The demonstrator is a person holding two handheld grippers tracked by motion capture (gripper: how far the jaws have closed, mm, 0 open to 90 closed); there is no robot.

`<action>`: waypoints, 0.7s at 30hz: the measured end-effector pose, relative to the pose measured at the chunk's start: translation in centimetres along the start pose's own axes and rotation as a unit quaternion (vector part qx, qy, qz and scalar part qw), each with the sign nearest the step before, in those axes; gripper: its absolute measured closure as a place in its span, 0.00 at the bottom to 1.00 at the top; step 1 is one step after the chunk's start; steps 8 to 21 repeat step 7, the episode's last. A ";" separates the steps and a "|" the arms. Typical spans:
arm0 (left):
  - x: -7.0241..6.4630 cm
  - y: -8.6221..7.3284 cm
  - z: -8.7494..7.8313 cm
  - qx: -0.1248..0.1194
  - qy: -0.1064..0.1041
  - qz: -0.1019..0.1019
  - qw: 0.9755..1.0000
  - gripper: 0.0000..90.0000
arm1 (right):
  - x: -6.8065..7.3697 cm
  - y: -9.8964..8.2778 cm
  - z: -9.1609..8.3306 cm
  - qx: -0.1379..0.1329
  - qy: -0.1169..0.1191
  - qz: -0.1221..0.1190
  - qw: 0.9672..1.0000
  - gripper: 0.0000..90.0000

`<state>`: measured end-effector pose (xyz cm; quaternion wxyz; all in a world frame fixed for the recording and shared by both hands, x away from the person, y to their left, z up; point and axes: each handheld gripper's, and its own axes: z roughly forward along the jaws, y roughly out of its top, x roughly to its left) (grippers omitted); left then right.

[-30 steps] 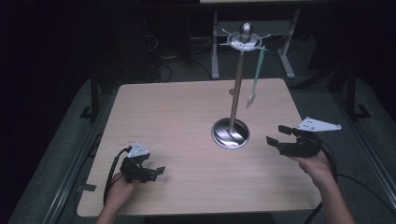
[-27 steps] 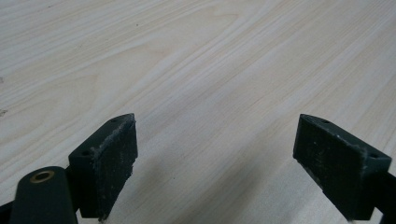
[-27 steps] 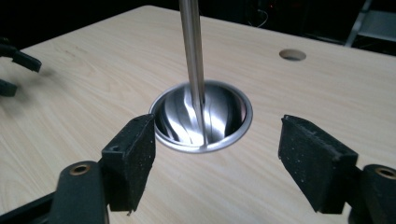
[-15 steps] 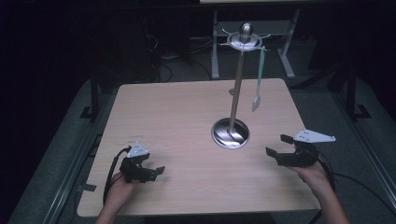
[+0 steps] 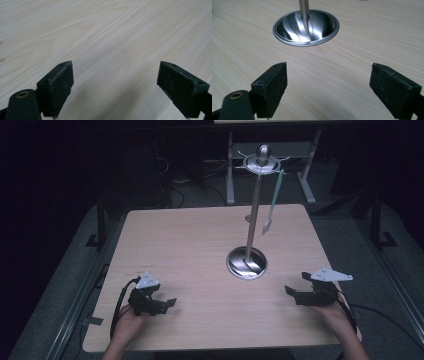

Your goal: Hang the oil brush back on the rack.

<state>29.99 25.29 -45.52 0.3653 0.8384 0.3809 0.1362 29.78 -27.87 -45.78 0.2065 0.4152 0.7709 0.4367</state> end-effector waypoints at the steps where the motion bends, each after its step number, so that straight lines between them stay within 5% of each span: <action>1: 0.0 0.0 0.0 0.000 0.000 0.000 1.000 0.15 | 0.0 0.0 -0.1 0.000 -0.001 0.002 1.000 0.16; 21: 0.0 0.0 -0.1 -0.003 0.001 -0.002 1.000 0.15 | 0.0 0.2 -0.4 -0.007 -0.001 0.002 1.000 0.16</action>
